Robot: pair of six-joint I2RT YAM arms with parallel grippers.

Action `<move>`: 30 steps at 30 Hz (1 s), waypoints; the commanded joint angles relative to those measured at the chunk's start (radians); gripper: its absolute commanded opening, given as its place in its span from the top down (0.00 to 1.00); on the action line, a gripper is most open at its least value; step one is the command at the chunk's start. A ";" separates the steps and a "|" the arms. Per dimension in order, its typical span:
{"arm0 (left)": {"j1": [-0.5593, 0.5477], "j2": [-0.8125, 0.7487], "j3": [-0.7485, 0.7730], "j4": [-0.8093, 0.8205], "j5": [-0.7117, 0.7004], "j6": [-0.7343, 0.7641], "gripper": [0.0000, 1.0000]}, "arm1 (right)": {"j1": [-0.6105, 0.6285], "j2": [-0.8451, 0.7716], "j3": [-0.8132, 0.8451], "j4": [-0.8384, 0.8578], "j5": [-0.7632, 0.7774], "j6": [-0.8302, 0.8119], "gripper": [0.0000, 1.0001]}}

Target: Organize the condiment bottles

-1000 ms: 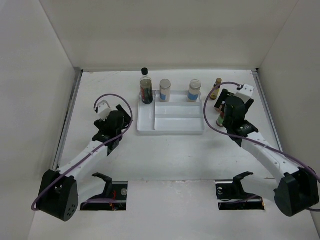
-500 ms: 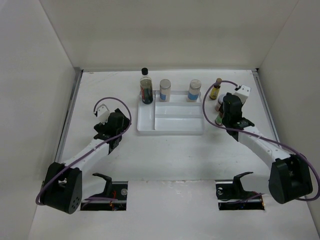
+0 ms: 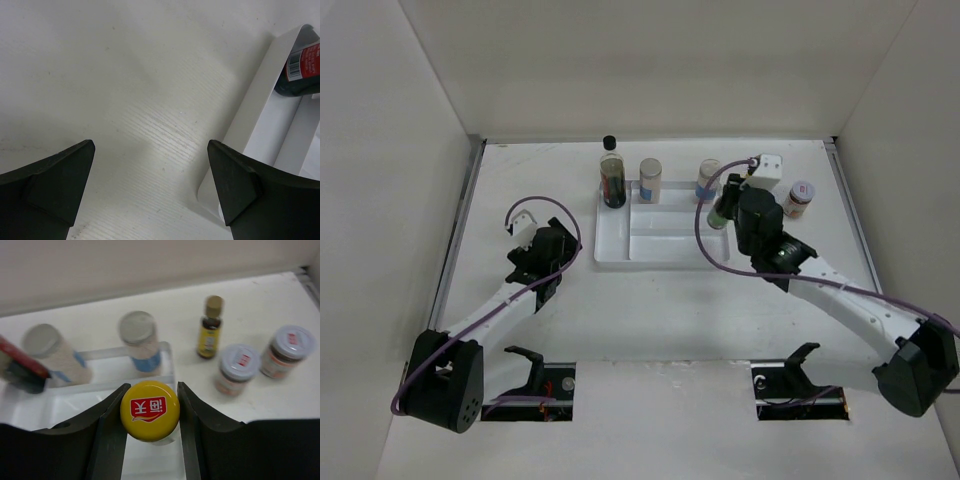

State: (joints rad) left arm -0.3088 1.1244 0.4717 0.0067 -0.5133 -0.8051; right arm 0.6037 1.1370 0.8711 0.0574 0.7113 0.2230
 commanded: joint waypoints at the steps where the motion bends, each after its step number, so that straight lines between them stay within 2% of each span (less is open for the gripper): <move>1: 0.007 -0.003 -0.001 0.042 0.018 -0.009 0.00 | 0.060 0.073 0.121 0.231 -0.079 0.013 0.78; 6: 0.012 -0.009 -0.008 0.047 0.028 -0.009 0.00 | 0.110 0.285 0.273 0.334 -0.188 0.033 0.77; 12: 0.032 -0.018 -0.041 0.102 0.079 -0.008 0.00 | 0.144 0.490 0.422 0.369 -0.234 0.035 0.77; 23: 0.052 -0.008 -0.048 0.128 0.121 -0.008 0.00 | 0.158 0.638 0.471 0.423 -0.231 0.006 0.76; 27: 0.052 -0.002 -0.047 0.131 0.130 -0.008 0.00 | 0.169 0.676 0.476 0.414 -0.234 -0.014 0.69; 30: 0.053 -0.008 -0.053 0.141 0.134 -0.008 0.00 | 0.178 0.693 0.474 0.401 -0.230 -0.022 0.55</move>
State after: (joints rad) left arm -0.2623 1.1240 0.4263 0.0910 -0.3916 -0.8051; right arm 0.7609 1.8374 1.2720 0.3111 0.4751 0.2096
